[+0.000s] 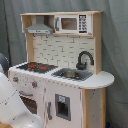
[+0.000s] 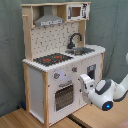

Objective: Play with the kitchen

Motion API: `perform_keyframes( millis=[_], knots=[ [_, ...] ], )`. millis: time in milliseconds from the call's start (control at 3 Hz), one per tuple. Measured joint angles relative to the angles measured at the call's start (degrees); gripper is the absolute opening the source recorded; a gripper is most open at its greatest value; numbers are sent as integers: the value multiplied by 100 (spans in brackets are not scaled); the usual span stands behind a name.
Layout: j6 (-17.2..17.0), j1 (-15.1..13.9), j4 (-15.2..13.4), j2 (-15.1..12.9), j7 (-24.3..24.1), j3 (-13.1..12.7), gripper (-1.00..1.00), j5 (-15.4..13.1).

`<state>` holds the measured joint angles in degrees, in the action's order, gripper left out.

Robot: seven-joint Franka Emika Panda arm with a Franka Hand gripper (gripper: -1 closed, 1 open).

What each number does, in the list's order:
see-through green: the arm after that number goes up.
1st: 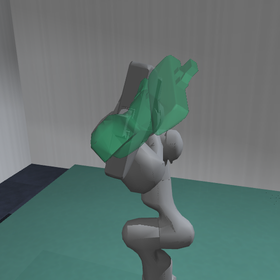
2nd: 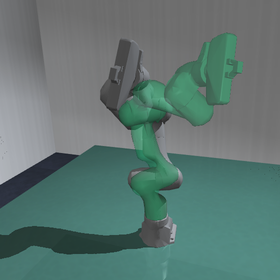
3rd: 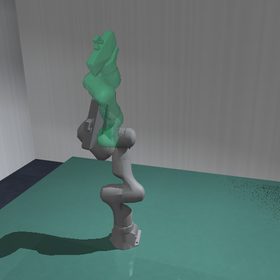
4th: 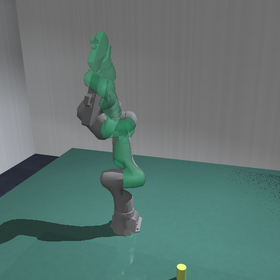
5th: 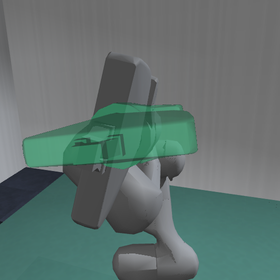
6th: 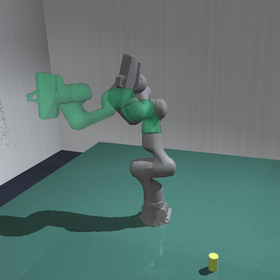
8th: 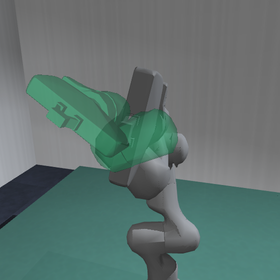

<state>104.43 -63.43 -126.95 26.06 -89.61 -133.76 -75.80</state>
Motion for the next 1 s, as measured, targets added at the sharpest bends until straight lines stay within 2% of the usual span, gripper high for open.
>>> perform_keyframes(
  millis=[667, 1000],
  knots=[
    [-650, 411, 81, -279, 1031, 2, 100, -187],
    [-759, 436, 168, -293, 1526, 6, 100, -461]
  ],
)
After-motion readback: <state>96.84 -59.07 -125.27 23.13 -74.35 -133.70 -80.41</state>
